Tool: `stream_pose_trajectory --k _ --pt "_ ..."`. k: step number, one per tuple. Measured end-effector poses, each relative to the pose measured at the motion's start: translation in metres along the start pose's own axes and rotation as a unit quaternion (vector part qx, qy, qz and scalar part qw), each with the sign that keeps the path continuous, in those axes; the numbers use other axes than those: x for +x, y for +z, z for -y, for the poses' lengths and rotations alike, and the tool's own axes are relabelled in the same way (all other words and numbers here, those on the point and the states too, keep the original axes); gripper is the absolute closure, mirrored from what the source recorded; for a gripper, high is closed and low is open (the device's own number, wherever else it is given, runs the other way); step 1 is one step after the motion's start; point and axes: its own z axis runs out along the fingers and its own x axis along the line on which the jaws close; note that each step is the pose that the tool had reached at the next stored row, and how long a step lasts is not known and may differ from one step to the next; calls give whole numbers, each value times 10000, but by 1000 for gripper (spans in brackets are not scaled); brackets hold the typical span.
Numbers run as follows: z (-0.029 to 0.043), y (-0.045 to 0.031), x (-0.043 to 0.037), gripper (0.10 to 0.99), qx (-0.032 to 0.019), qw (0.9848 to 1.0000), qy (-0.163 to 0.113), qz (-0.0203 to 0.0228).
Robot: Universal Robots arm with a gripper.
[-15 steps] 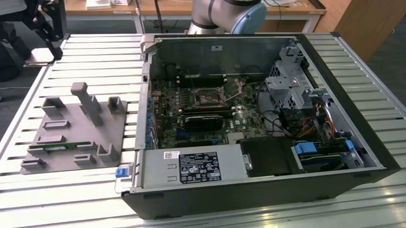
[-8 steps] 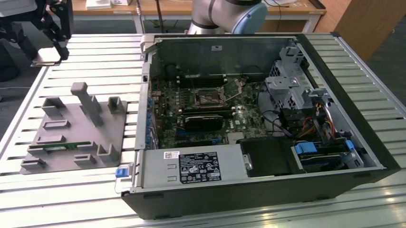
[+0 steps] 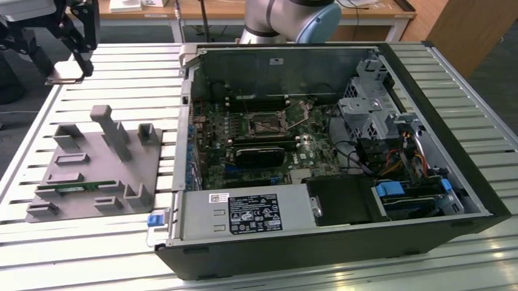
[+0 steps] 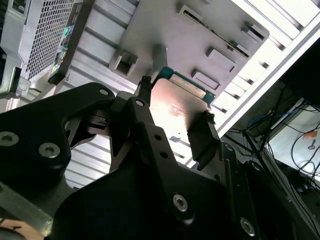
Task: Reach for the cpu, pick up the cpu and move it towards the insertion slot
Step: 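Pick up the cpu and move it towards the insertion slot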
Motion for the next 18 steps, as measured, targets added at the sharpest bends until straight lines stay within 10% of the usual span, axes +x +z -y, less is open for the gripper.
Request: stream_pose_trajectory --k 18 --pt "5 -7 -279 545 0 10000 1 -22"
